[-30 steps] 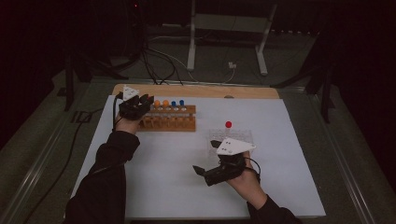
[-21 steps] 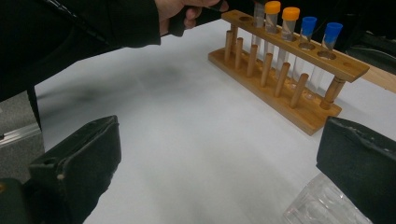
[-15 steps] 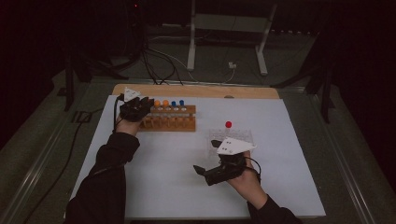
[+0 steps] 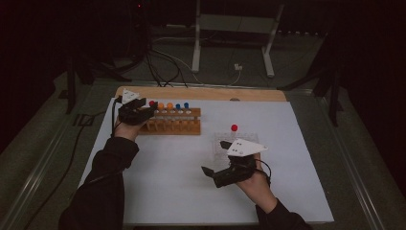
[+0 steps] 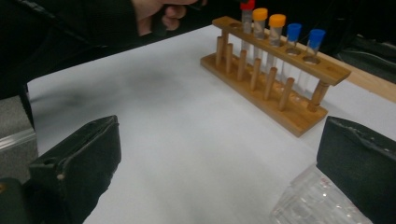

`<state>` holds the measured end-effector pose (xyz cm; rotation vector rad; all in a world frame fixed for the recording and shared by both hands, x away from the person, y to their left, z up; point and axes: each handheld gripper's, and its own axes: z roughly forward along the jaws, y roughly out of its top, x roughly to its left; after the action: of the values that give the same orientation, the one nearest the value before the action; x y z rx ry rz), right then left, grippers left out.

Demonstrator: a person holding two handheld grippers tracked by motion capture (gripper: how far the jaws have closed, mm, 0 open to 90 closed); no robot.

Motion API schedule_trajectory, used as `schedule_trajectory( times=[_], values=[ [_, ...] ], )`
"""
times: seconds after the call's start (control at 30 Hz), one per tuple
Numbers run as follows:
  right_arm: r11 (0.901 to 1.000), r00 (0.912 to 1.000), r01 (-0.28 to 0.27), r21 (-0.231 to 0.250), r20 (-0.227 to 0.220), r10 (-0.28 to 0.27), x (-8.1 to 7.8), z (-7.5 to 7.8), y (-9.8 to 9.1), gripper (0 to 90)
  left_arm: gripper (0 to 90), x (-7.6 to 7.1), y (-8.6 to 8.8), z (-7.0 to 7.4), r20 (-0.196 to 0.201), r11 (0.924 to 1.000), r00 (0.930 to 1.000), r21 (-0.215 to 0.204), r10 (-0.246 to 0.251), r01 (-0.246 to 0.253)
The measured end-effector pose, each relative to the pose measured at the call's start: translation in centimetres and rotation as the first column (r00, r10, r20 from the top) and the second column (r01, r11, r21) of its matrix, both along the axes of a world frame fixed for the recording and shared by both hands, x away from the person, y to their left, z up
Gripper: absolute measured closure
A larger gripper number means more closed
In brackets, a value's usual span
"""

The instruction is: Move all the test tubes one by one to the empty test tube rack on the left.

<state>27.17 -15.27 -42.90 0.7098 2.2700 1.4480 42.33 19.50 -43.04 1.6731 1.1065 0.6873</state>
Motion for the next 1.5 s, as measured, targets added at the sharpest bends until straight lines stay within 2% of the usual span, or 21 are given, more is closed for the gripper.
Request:
schedule_trajectory(
  times=[0.07,0.2,0.23,0.37,0.5,0.6,0.63,0.67,0.8,0.83,0.93,1.0,1.03,1.07,1.1,1.17,1.2,1.27,1.3,1.33,1.5],
  values=[
    [0.9999,1.0000,0.006,0.010,0.002,-0.006,0.1,0.3,-0.4,0.0,33.9,-0.5,0.2,0.3,-0.005,0.9998,0.9998,-0.007,-0.017,0.017],
    [0.9995,0.9994,0.024,0.020,0.024,-0.025,0.4,0.8,-1.3,0.0,15.9,-2.1,0.2,0.8,-0.012,0.9951,0.9953,-0.026,-0.096,0.096],
    [0.9994,0.9993,0.024,0.024,0.029,-0.024,0.6,0.9,-1.5,0.0,15.5,-2.5,0.1,0.9,-0.015,0.9936,0.9936,-0.018,-0.112,0.111],
    [0.9988,0.9992,0.035,0.034,0.017,-0.036,1.3,1.2,-2.5,0.0,5.0,-4.3,-0.5,1.0,-0.026,0.9804,0.9801,-0.005,-0.197,0.197],
    [0.9950,0.9965,0.083,0.055,0.006,-0.083,2.1,1.3,-3.7,0.0,2.6,-6.5,-1.0,1.0,-0.003,0.9584,0.9584,0.003,-0.286,0.286],
    [0.9898,0.9900,0.138,0.037,0.026,-0.139,2.6,1.1,-4.3,0.0,2.2,-7.9,-1.3,0.7,0.008,0.9425,0.9425,-0.006,-0.334,0.334],
    [0.9881,0.9882,0.150,0.034,0.027,-0.151,2.7,1.0,-4.5,0.0,2.2,-8.4,-1.4,0.5,0.010,0.9339,0.9340,-0.012,-0.357,0.357],
    [0.9878,0.9880,0.154,0.026,0.013,-0.154,3.0,0.8,-4.7,0.0,2.2,-9.1,-1.5,0.4,0.016,0.9312,0.9311,-0.005,-0.364,0.364],
    [0.9720,0.9719,0.235,0.010,-0.019,-0.235,4.1,0.1,-5.5,0.0,2.2,-11.1,-1.8,-0.3,0.029,0.9119,0.9115,-0.001,-0.410,0.410],
    [0.9641,0.9637,0.266,0.000,-0.028,-0.265,4.4,-0.2,-5.6,0.0,2.2,-11.4,-1.9,-0.5,0.024,0.9053,0.9051,-0.004,-0.424,0.425],
    [0.9511,0.9501,0.307,-0.036,-0.047,-0.308,5.1,-1.0,-5.7,1.4,2.2,-12.4,-2.2,-1.1,0.012,0.8932,0.8931,0.014,-0.450,0.450],
    [0.9412,0.9400,0.335,-0.044,-0.054,-0.337,5.4,-1.4,-5.8,10.2,2.2,-12.9,-2.5,-1.6,0.010,0.8891,0.8892,0.020,-0.457,0.457],
    [0.9376,0.9364,0.344,-0.048,-0.054,-0.347,5.6,-1.6,-5.8,11.7,2.3,-13.1,-2.5,-1.9,0.008,0.8853,0.8853,0.017,-0.465,0.465],
    [0.9286,0.9277,0.366,-0.061,-0.056,-0.369,5.8,-1.8,-5.8,14.1,2.2,-13.2,-2.6,-2.1,0.006,0.8854,0.8855,0.019,-0.465,0.464],
    [0.9261,0.9245,0.371,-0.066,-0.066,-0.375,6.0,-1.9,-5.9,15.5,2.2,-13.3,-2.7,-2.3,0.000,0.8821,0.8822,0.018,-0.471,0.471],
    [0.9156,0.9150,0.393,-0.086,-0.063,-0.398,6.4,-2.2,-5.9,20.1,2.2,-13.4,-2.8,-2.7,-0.009,0.8823,0.8828,0.030,-0.470,0.470],
    [0.9136,0.9141,0.394,-0.102,-0.062,-0.401,6.5,-2.4,-5.8,25.0,2.2,-13.3,-2.8,-2.8,-0.014,0.8795,0.8797,0.020,-0.475,0.476],
    [0.9062,0.9094,0.403,-0.127,-0.054,-0.412,6.8,-2.7,-5.7,33.4,2.2,-13.3,-2.8,-3.1,-0.018,0.8804,0.8805,0.013,-0.474,0.474],
    [0.9059,0.9087,0.404,-0.126,-0.057,-0.414,6.9,-2.8,-5.7,35.7,2.2,-13.2,-2.9,-3.2,-0.023,0.8771,0.8771,0.013,-0.480,0.480],
    [0.9061,0.9085,0.403,-0.129,-0.064,-0.413,7.1,-2.9,-5.7,41.1,2.2,-13.2,-3.0,-3.4,-0.024,0.8786,0.8787,0.015,-0.477,0.477],
    [0.9027,0.9044,0.405,-0.144,-0.081,-0.419,7.9,-3.1,-5.4,52.0,2.3,-13.3,-3.2,-3.6,-0.027,0.8732,0.8731,0.012,-0.487,0.487]
  ],
)
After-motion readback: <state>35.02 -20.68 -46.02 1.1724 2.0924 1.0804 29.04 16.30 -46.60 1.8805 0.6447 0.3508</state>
